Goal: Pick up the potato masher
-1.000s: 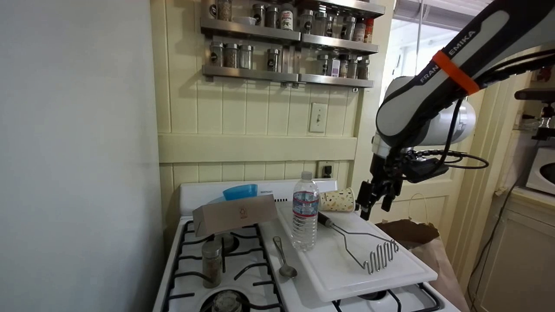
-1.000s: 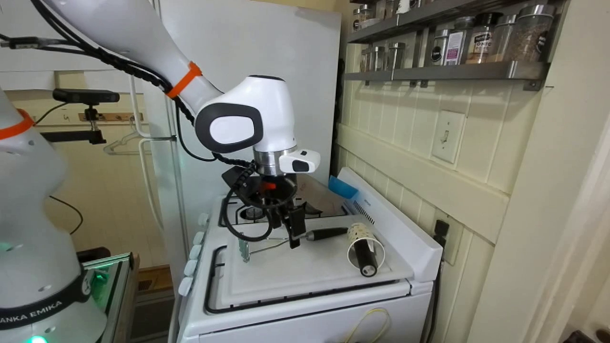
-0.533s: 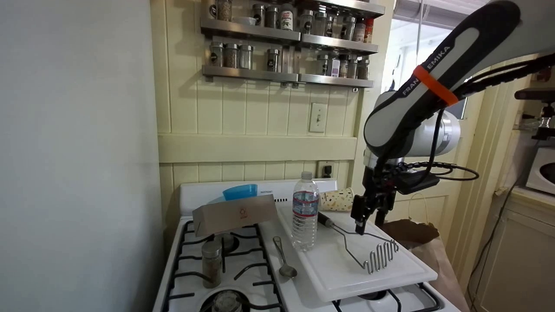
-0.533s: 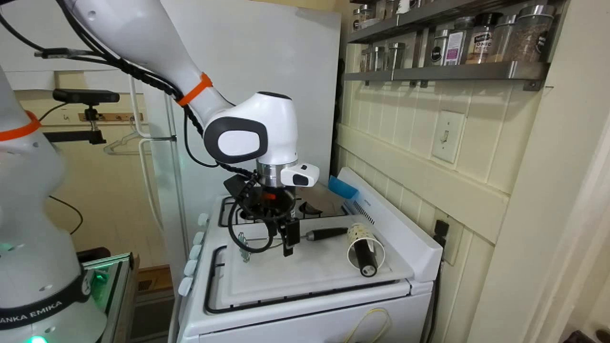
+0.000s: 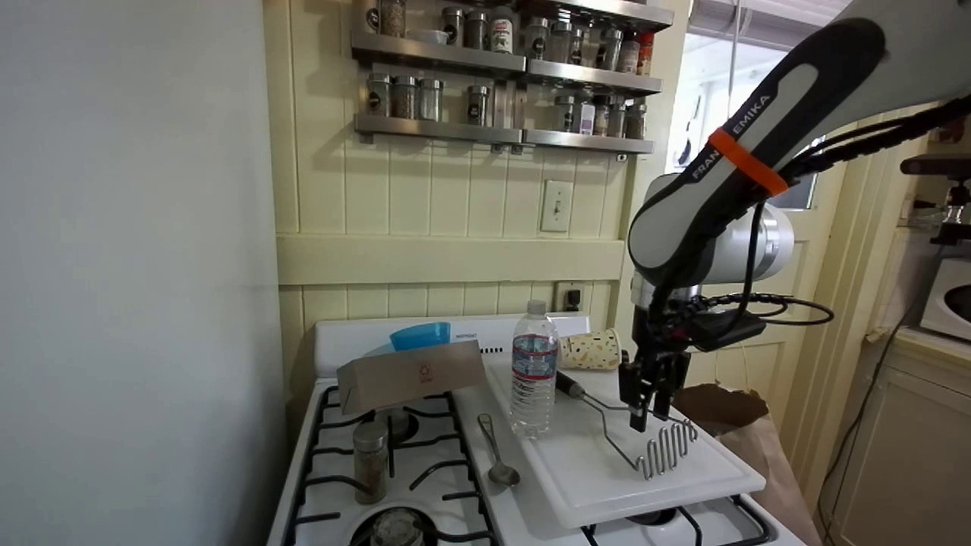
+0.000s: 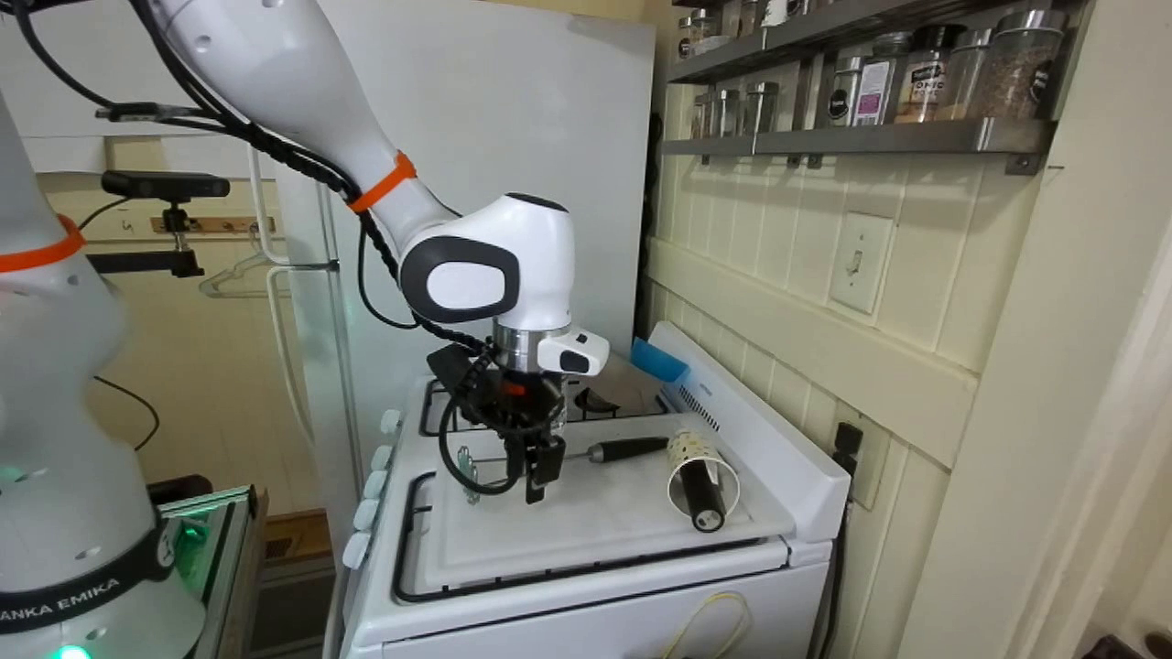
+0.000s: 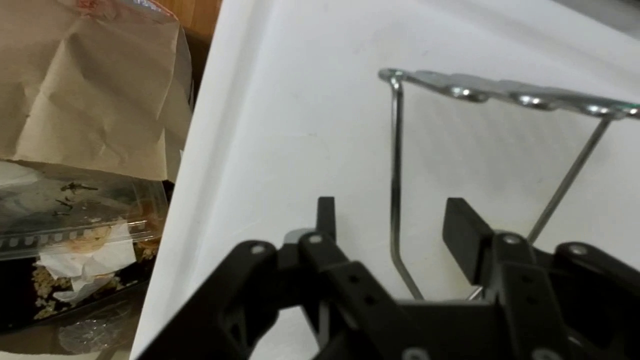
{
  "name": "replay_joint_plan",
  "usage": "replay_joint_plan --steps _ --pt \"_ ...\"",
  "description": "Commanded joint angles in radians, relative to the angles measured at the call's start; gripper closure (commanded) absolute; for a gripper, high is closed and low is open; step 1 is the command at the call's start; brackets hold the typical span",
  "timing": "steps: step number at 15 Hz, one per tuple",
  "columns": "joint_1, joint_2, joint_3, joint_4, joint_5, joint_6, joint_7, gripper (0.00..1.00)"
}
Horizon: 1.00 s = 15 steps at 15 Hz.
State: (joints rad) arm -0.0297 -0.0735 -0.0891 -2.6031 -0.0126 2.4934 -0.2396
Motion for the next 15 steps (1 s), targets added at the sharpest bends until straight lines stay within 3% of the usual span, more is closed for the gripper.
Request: replay_joint_plan --steps 1,7,14,15 --pt "-0.003 -0.024 0.018 -0.013 -0.008 -0.049 0.028 0.49" --pt "-0.009 -0.077 0.03 -0.068 -0.039 -0.045 0.103 0.46" --pt "-0.034 -0.183 0.036 -0.136 -0.094 -0.042 0.21 0.57" --pt "-0.038 -0.194 0.035 -0.139 -0.099 -0.047 0.218 0.62"
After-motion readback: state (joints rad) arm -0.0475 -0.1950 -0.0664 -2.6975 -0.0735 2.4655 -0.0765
